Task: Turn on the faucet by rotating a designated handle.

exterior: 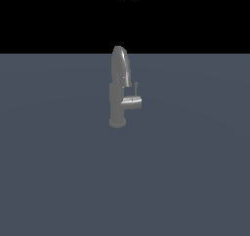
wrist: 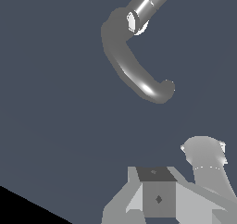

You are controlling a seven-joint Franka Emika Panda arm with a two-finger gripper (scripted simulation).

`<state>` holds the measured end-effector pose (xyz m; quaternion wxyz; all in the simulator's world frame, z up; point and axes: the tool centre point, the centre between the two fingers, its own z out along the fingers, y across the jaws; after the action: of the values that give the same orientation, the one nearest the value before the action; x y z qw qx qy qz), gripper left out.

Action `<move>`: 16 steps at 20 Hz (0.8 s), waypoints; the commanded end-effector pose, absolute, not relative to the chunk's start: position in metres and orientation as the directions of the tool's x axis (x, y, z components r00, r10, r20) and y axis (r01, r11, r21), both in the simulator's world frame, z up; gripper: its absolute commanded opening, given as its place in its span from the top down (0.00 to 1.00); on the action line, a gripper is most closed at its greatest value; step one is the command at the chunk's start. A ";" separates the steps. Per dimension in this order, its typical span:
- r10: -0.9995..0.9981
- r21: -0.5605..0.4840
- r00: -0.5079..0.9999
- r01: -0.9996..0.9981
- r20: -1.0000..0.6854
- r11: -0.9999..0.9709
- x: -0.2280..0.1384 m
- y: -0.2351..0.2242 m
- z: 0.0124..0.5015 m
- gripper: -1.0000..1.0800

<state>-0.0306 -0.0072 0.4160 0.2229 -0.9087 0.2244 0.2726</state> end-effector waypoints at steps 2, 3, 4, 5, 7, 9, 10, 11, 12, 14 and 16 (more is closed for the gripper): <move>-0.289 -0.287 0.707 -0.575 -0.646 -0.766 -0.013 -0.010 0.403 1.00; -0.289 -0.287 0.694 -0.588 -0.660 -0.756 -0.009 -0.011 0.399 1.00; -0.288 -0.287 0.681 -0.600 -0.673 -0.746 -0.004 -0.012 0.395 1.00; -0.288 -0.287 0.667 -0.613 -0.687 -0.736 0.001 -0.013 0.391 1.00; -0.285 -0.286 0.640 -0.638 -0.714 -0.715 0.010 -0.015 0.382 1.00; -0.282 -0.283 0.611 -0.663 -0.740 -0.693 0.018 -0.017 0.374 1.00; -0.279 -0.282 0.596 -0.675 -0.753 -0.682 0.023 -0.018 0.369 1.00; -0.277 -0.280 0.581 -0.687 -0.765 -0.671 0.027 -0.019 0.364 1.00; -0.274 -0.277 0.566 -0.699 -0.777 -0.659 0.031 -0.020 0.360 1.00; -0.267 -0.271 0.536 -0.723 -0.801 -0.636 0.039 -0.022 0.350 1.00; -0.259 -0.264 0.504 -0.746 -0.824 -0.612 0.047 -0.024 0.340 1.00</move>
<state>0.0411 -0.0228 0.3476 0.3049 -0.8192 0.3036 0.3793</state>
